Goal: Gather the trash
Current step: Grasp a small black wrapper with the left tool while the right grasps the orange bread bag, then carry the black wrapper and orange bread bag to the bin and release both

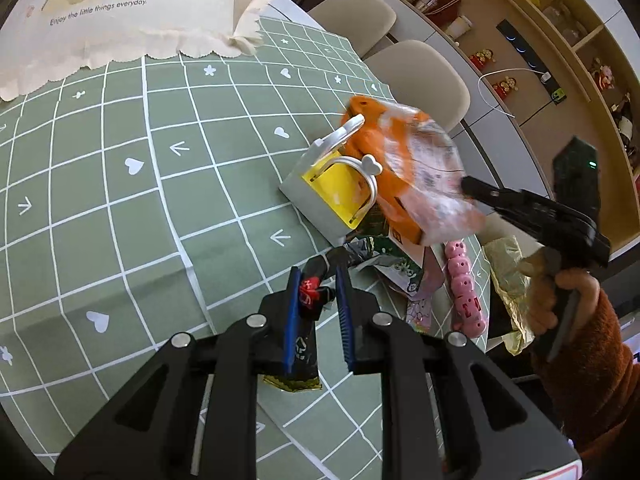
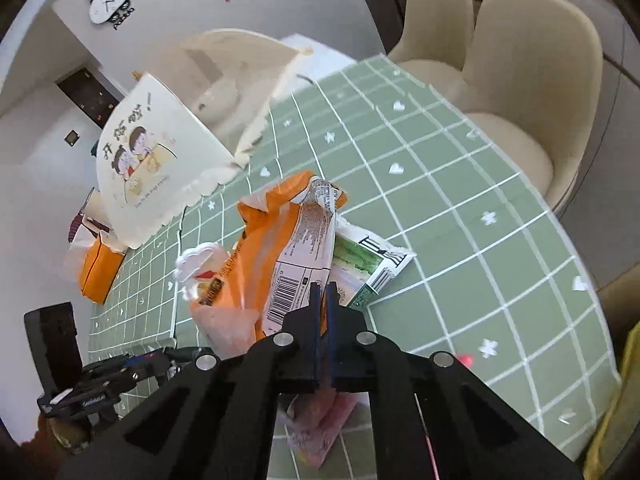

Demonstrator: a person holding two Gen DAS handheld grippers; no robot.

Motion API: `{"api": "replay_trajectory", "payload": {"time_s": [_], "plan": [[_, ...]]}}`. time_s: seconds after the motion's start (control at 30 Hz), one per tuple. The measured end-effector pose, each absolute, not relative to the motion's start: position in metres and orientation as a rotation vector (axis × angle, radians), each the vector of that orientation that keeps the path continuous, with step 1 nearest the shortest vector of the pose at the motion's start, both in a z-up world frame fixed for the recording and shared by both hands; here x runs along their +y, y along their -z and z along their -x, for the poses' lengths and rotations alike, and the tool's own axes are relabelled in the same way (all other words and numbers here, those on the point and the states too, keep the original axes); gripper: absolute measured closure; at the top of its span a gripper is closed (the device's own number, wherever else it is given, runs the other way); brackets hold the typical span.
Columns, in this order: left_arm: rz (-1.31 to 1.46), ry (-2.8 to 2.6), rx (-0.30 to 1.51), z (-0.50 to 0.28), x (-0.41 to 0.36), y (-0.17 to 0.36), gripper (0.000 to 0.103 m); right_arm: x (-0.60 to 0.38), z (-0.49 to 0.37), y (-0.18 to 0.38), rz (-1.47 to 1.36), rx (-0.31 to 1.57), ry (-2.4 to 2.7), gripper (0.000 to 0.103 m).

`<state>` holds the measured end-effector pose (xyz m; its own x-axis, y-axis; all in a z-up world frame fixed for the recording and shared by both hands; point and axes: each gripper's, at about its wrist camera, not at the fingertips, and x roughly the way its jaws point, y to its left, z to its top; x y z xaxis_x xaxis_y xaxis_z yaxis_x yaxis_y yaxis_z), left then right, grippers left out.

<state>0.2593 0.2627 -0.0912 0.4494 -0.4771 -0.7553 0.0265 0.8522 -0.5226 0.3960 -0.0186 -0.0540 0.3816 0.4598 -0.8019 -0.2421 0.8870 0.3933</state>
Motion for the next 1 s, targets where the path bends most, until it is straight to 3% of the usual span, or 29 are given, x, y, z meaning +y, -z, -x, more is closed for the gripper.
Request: {"api": "replay_trajectory", "payload": {"time_s": [0.23,0.37,0.57,1.0], "plan": [[0.490,0.303,1.059,-0.254,0.270,0.090,0.087,-0.024,-0.362,0.038,-0.066,1.110,-0.431,0.096],[0.487,0.290,1.074,-0.253,0.273,0.094,0.087,-0.032,-0.358,0.045,-0.108,1.101,-0.431,0.070],[0.472,0.288,1.082,-0.253,0.274,0.096,0.087,-0.043,-0.369,0.057,-0.233,1.058,-0.403,0.069],[0.475,0.286,1.133,-0.265,0.272,0.112,0.087,-0.046,-0.389,0.115,-0.319,1.198,-0.459,0.069]]}}
